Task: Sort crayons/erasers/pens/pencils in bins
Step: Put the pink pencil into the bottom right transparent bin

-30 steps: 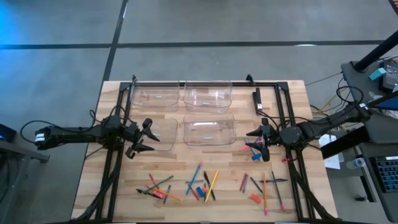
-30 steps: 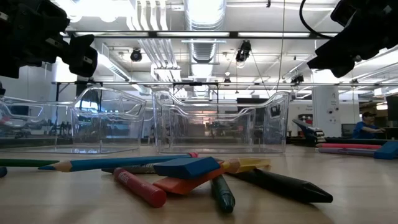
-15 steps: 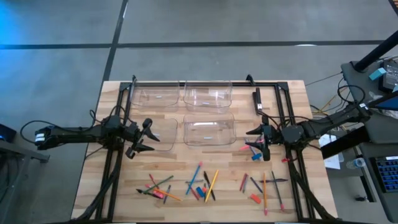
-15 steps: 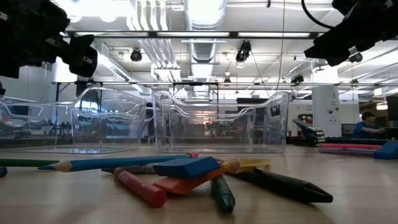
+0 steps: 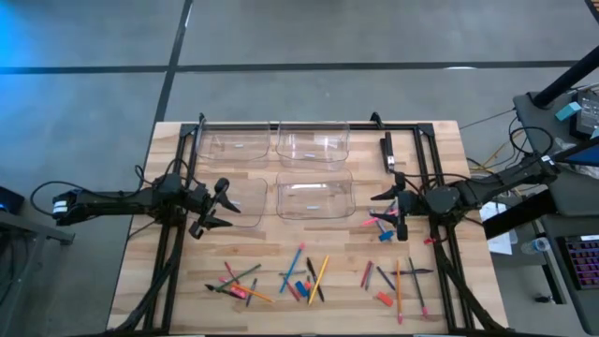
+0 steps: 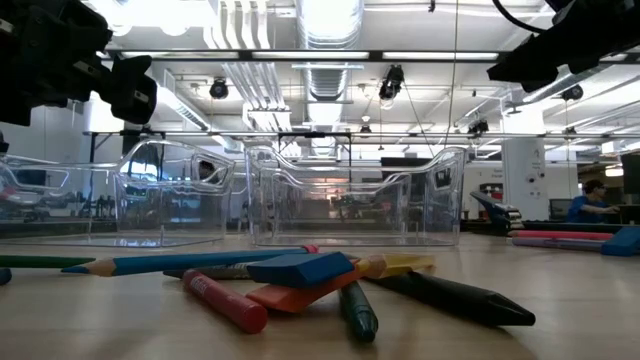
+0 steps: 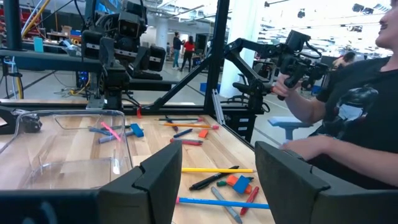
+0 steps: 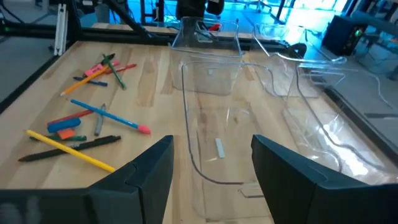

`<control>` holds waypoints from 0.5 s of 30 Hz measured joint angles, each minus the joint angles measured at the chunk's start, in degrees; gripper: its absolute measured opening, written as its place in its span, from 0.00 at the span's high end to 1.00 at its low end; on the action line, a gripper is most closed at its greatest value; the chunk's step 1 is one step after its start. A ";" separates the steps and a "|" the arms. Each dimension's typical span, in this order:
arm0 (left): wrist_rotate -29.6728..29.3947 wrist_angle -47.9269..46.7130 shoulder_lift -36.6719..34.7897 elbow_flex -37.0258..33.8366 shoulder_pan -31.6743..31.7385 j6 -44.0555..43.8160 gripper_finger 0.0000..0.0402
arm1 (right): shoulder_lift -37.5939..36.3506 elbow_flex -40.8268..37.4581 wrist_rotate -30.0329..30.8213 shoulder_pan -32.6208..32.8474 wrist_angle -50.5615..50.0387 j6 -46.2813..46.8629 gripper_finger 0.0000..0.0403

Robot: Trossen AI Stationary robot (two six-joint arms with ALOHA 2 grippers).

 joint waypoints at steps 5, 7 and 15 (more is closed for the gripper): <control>0.00 0.00 0.00 0.00 -0.02 0.02 0.53 | 0.00 0.00 -0.01 0.00 -0.76 5.46 0.49; 0.01 0.00 0.00 -0.01 -0.01 0.01 0.53 | 0.00 0.02 -0.09 0.00 -2.49 7.94 0.49; 0.00 0.02 -0.01 0.00 -0.02 0.02 0.53 | 0.96 0.02 -0.14 0.00 -13.64 17.22 0.49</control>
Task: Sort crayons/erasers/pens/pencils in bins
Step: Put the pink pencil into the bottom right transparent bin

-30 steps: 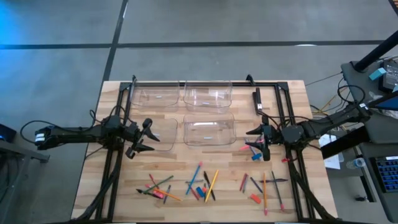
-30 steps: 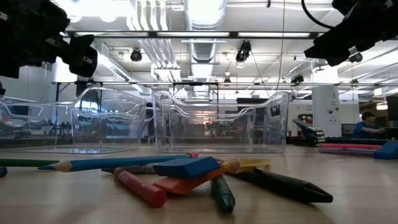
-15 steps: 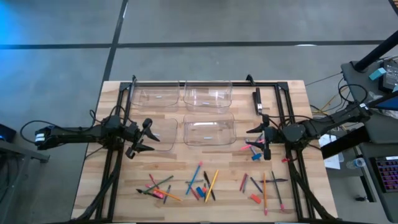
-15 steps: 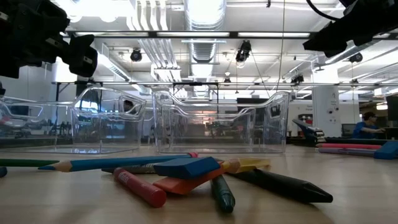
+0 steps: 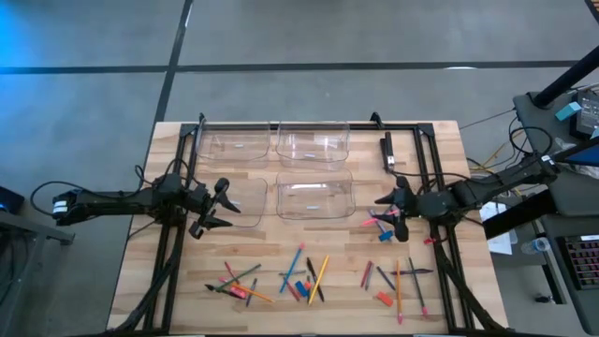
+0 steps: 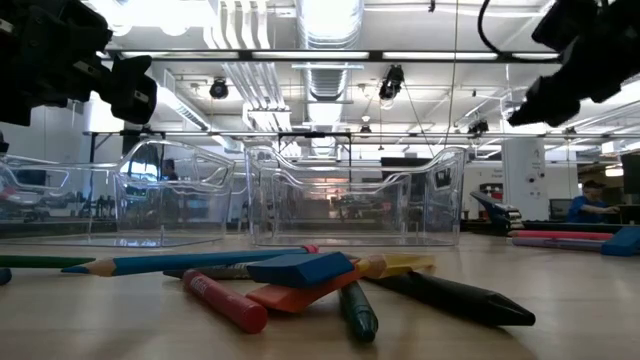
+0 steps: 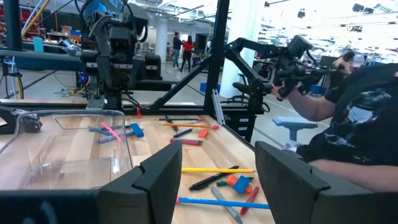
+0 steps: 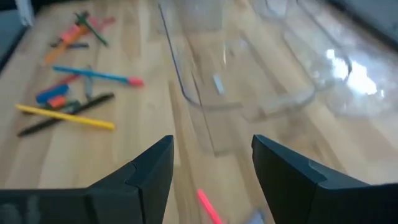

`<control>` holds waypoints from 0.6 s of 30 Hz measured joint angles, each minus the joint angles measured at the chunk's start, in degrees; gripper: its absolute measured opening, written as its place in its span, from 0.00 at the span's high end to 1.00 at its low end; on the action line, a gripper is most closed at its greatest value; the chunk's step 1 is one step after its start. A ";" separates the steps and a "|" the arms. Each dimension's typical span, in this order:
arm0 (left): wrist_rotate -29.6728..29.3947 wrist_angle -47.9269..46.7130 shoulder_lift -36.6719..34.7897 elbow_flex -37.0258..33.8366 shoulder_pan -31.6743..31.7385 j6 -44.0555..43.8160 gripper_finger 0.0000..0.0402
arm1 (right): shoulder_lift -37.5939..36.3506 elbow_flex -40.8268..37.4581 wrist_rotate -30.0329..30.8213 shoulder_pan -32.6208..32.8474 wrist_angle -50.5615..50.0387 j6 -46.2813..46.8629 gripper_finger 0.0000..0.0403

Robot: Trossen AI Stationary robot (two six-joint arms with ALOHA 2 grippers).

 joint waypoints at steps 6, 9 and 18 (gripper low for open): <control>0.00 -0.01 0.00 -0.01 0.00 0.00 0.53 | 2.14 -0.76 -0.31 0.00 -3.34 4.06 0.49; 0.00 -0.02 0.01 0.00 0.02 -0.01 0.53 | 3.74 -1.27 -0.39 0.00 -3.27 3.96 0.49; 0.00 -0.02 0.01 -0.02 0.01 -0.02 0.53 | 10.73 -3.30 -0.39 0.02 -2.26 3.54 0.49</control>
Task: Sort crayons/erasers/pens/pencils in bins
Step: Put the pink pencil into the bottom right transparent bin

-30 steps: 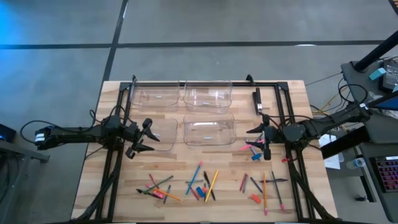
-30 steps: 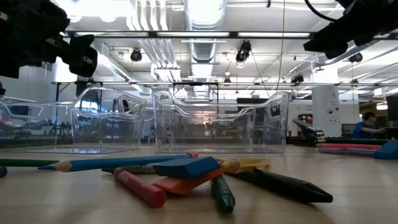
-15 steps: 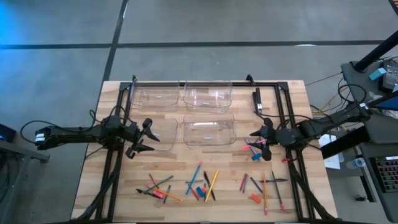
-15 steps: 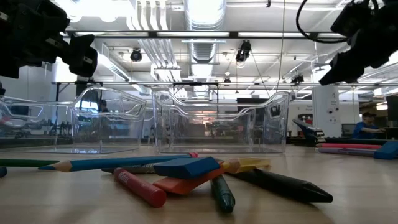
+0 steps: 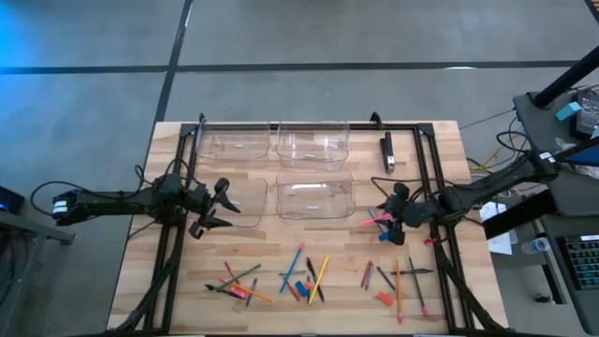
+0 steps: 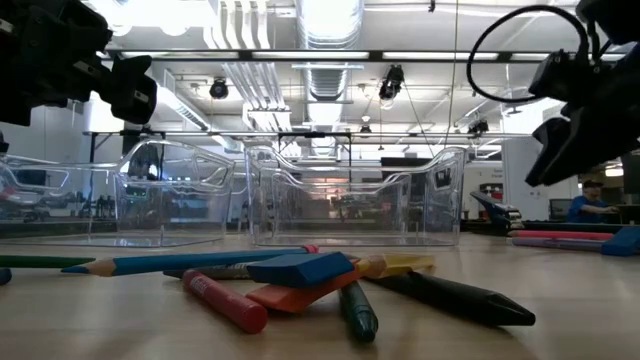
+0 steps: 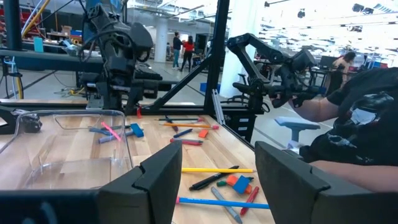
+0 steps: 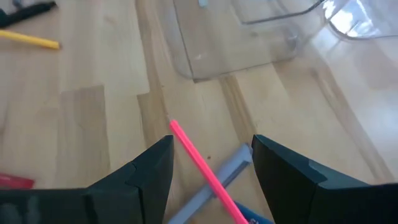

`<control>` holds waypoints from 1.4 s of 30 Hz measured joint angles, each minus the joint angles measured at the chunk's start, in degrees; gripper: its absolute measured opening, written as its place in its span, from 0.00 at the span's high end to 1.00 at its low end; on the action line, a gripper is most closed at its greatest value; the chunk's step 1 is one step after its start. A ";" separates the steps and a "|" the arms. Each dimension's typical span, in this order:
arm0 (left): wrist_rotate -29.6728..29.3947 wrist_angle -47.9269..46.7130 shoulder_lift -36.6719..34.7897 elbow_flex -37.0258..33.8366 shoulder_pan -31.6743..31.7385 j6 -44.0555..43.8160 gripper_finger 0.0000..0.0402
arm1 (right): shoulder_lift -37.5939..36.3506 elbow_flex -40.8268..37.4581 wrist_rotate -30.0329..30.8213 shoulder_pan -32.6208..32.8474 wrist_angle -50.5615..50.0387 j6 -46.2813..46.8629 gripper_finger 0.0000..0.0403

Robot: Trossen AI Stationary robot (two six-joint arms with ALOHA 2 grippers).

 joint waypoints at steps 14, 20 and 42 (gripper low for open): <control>0.00 0.00 0.00 0.00 -0.01 0.02 0.53 | 14.14 -0.04 -1.59 0.00 9.87 -1.99 0.49; 0.00 0.01 -0.01 0.02 0.01 0.01 0.53 | 16.89 -0.07 -1.67 0.00 13.58 -4.09 0.49; 0.00 -0.01 -0.02 0.02 0.01 0.00 0.53 | 27.00 -0.22 -2.58 -0.24 19.42 -3.97 0.51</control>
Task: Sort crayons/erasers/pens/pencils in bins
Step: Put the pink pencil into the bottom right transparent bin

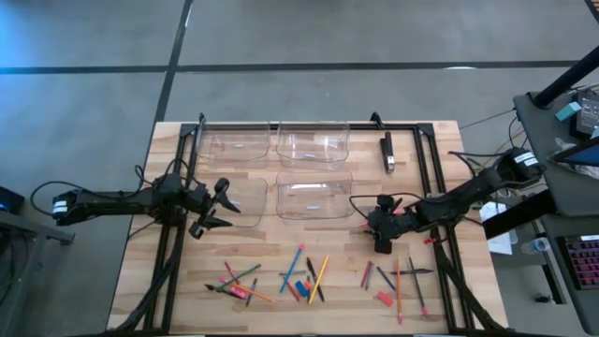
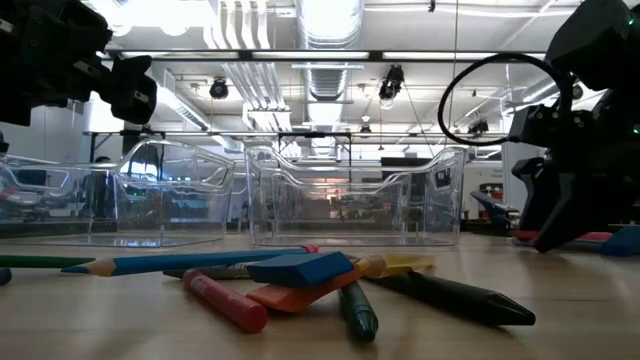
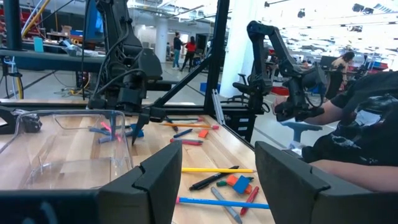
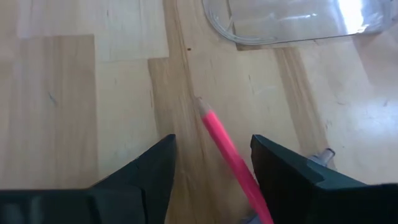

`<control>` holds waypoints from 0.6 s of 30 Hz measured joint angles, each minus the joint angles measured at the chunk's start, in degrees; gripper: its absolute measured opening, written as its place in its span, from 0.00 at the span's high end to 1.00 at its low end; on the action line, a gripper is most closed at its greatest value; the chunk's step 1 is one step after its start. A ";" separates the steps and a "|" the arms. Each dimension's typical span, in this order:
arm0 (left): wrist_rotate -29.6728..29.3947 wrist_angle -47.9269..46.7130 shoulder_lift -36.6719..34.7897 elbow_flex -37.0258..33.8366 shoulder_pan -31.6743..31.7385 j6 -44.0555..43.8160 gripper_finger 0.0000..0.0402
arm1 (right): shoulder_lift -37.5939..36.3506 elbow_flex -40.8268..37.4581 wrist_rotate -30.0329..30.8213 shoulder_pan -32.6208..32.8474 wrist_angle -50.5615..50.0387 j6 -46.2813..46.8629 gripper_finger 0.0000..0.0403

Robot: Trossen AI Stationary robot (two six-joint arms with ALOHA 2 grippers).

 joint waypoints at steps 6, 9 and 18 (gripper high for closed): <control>0.00 0.00 0.02 0.00 -0.02 0.00 0.53 | 0.44 0.00 -0.49 0.00 0.35 -0.09 0.64; 0.00 0.00 0.02 0.00 0.00 0.00 0.53 | 0.23 -0.02 -0.35 0.00 0.24 -0.15 0.72; 0.00 -0.01 0.02 0.00 -0.01 0.00 0.53 | -0.16 -0.10 0.08 -0.02 -0.20 -0.33 0.88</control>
